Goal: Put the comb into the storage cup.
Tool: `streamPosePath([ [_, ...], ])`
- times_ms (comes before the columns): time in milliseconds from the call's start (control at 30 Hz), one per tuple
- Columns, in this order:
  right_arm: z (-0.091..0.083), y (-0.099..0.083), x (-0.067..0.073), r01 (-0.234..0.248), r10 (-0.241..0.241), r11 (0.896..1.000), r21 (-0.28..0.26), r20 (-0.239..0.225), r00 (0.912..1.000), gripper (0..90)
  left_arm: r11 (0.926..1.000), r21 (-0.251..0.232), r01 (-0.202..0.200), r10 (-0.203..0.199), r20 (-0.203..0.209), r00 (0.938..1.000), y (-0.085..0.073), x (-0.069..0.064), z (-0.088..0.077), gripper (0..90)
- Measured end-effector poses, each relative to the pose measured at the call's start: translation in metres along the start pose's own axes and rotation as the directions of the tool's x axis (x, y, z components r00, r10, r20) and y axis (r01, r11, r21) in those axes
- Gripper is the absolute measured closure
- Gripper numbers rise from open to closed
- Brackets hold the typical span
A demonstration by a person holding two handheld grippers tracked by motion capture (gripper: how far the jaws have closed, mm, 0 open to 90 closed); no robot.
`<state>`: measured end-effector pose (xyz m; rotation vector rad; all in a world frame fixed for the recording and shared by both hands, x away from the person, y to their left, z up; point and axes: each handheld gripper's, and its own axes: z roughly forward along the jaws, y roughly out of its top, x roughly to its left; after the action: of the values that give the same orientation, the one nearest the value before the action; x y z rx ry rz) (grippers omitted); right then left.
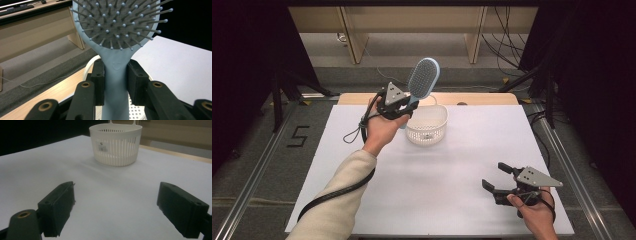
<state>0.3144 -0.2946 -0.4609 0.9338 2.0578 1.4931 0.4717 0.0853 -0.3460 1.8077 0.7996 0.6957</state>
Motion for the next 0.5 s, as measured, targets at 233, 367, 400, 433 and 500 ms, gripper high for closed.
streamPosePath([
  [233,-0.0001,0.0000,-0.0001,-0.001,0.001,1.000,0.001,0.000,1.0000,15.4,1.0000,-0.001,-0.002,0.002,0.001,1.0000,0.0010,-0.0005,0.0016,69.8],
  [367,-0.0002,0.0000,0.0000,0.000,0.000,1.000,0.000,-0.001,1.0000,15.4,1.0000,-0.002,-0.002,0.002,0.004,1.0000,0.0015,-0.0009,0.0021,69.8],
  [400,-0.0002,0.0001,0.0000,0.000,0.000,1.000,0.000,-0.001,1.0000,15.4,1.0000,-0.003,-0.001,0.001,0.005,1.0000,0.0017,-0.0011,0.0022,69.8],
  [433,-0.0002,0.0001,0.0000,0.001,-0.001,1.000,0.000,-0.001,1.0000,15.4,1.0000,-0.003,-0.002,0.002,0.005,1.0000,0.0020,-0.0013,0.0024,69.8],
  [500,-0.0002,0.0000,-0.0001,0.000,0.000,1.000,0.000,0.000,1.0000,15.4,1.0000,-0.006,0.000,0.000,0.006,1.0000,0.0024,-0.0016,0.0029,69.8],
])
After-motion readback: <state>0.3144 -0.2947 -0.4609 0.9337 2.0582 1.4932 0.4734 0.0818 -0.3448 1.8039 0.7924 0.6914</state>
